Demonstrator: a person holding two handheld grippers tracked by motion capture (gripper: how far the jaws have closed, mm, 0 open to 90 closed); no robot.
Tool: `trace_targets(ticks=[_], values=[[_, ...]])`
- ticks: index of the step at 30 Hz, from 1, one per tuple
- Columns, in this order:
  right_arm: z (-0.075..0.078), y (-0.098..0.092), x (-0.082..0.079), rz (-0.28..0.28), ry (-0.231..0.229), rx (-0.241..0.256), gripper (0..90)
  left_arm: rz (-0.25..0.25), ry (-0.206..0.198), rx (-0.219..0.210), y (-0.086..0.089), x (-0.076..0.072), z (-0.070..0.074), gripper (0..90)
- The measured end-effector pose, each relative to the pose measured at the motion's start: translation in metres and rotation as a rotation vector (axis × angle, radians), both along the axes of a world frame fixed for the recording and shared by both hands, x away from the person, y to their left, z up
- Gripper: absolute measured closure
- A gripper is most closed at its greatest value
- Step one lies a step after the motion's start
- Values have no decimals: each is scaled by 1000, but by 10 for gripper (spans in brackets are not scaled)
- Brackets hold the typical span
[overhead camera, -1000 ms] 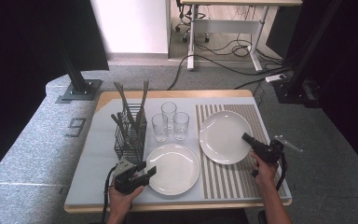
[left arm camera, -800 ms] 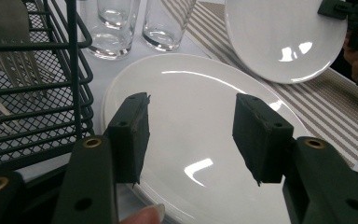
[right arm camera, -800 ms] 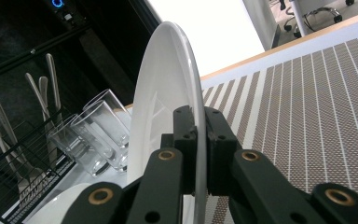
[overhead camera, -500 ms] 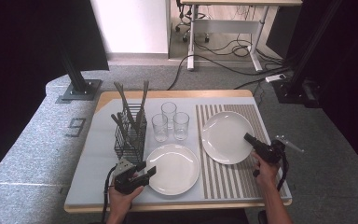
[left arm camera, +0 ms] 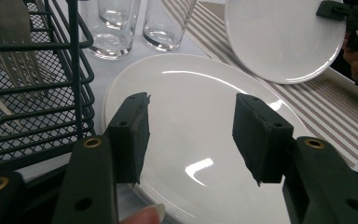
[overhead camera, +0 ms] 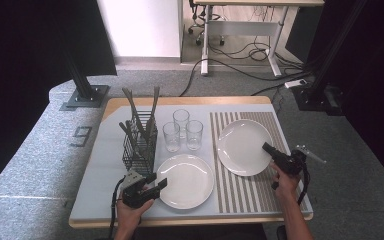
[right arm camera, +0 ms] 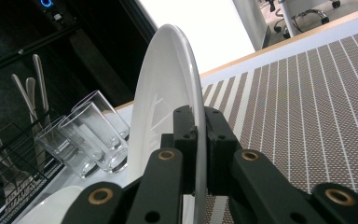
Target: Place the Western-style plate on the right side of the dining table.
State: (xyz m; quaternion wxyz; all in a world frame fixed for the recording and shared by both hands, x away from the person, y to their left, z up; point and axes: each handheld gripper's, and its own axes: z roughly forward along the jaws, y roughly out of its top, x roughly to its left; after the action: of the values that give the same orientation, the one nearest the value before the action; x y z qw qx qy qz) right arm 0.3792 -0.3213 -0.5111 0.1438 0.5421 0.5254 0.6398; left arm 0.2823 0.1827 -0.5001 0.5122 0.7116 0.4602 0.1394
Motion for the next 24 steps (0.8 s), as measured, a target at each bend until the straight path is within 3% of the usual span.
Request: trace_targets(ticks=[24], values=[[-2, -2, 3, -4, 17, 2, 854, 0, 1, 0, 0, 0, 0, 461]])
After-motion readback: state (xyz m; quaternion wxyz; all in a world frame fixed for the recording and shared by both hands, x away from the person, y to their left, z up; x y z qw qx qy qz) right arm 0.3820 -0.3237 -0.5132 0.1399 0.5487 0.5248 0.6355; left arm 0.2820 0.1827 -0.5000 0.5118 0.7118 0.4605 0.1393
